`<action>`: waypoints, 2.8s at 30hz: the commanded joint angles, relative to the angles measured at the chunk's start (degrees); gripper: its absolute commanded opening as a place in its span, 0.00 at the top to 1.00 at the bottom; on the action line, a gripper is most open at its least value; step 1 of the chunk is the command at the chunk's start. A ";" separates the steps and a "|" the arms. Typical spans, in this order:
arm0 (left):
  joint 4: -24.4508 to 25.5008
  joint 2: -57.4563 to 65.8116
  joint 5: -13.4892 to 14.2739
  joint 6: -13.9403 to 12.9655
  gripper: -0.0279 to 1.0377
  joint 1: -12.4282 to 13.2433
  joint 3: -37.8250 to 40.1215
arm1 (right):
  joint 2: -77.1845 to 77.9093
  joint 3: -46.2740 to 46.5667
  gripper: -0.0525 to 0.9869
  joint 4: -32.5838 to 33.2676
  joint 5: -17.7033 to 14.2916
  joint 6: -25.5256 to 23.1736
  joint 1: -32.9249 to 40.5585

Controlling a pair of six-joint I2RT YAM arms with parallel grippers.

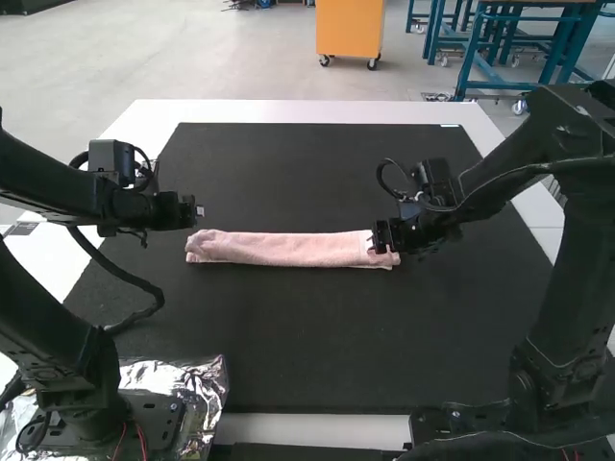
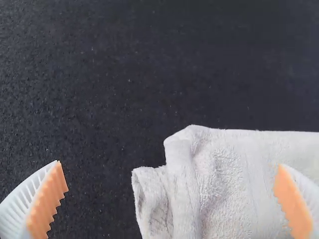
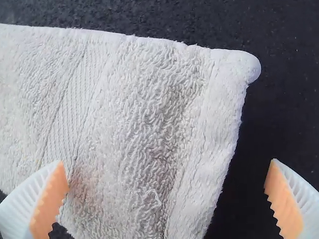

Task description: Fold the towel.

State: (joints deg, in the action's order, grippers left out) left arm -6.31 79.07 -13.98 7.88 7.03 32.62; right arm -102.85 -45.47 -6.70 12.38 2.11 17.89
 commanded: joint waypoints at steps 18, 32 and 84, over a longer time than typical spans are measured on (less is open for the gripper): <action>-0.55 -2.78 -1.23 0.47 0.06 0.27 0.95 | 2.92 1.53 0.97 0.63 5.64 -1.14 -4.71; -3.01 -2.78 -1.05 0.21 0.06 0.27 1.22 | 13.29 -1.11 0.97 4.85 10.91 -6.24 -5.59; -8.28 -3.04 0.71 -3.05 0.06 5.19 -4.32 | -19.94 -43.38 0.10 9.42 7.39 -9.84 32.38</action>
State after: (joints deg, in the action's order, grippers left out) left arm -14.09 78.04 -13.32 5.43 12.10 29.23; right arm -126.48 -87.11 2.15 19.77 -9.19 50.26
